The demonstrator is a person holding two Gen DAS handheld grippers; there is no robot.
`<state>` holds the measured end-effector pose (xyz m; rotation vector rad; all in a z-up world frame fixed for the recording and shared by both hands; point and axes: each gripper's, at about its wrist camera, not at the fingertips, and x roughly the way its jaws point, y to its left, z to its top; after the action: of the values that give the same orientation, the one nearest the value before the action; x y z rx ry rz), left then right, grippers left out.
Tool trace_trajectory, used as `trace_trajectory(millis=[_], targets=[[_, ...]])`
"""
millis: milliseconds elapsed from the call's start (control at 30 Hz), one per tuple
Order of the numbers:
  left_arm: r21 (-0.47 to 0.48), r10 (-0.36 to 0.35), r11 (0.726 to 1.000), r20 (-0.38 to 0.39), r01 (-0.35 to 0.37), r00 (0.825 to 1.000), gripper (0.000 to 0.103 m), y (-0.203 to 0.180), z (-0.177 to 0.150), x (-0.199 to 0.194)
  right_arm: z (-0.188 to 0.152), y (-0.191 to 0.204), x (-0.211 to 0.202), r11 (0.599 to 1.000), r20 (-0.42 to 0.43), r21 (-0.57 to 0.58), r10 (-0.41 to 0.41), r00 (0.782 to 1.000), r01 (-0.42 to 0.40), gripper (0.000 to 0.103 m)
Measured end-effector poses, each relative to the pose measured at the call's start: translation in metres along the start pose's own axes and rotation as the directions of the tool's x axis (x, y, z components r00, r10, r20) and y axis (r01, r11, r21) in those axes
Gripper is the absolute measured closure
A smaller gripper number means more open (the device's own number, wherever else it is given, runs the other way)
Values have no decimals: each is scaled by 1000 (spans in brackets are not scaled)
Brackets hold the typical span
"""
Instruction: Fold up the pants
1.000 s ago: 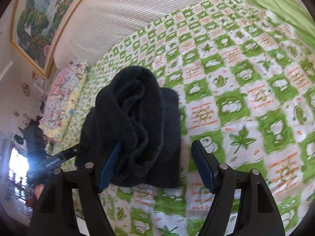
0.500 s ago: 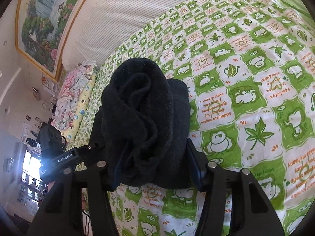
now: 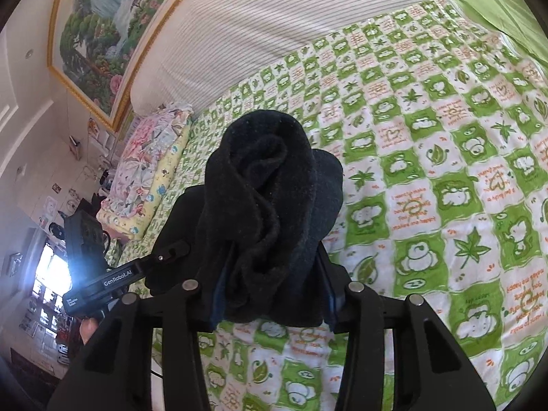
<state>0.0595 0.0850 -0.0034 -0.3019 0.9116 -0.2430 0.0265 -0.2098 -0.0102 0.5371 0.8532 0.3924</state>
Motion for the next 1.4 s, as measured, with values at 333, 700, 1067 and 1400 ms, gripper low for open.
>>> trace_trajectory(millis=[333,700,1067,1400], targets=[[-6,100,995,54,-100,994,77,14,-2,-33,-1,33,18,997,-35,-53,49,998,-50,57],[-20,160,987,109,-159,981,77,29,0,-59,7,62,35,990,-58,-110,84,995,-90,58],[-41,193,981,148,-189,970,77,42,18,-67,32,84,59,980,-75,-164,102,992,-113,58],[-53,221,975,173,-215,960,77,54,41,-66,53,98,79,970,-78,-199,122,989,-136,58]])
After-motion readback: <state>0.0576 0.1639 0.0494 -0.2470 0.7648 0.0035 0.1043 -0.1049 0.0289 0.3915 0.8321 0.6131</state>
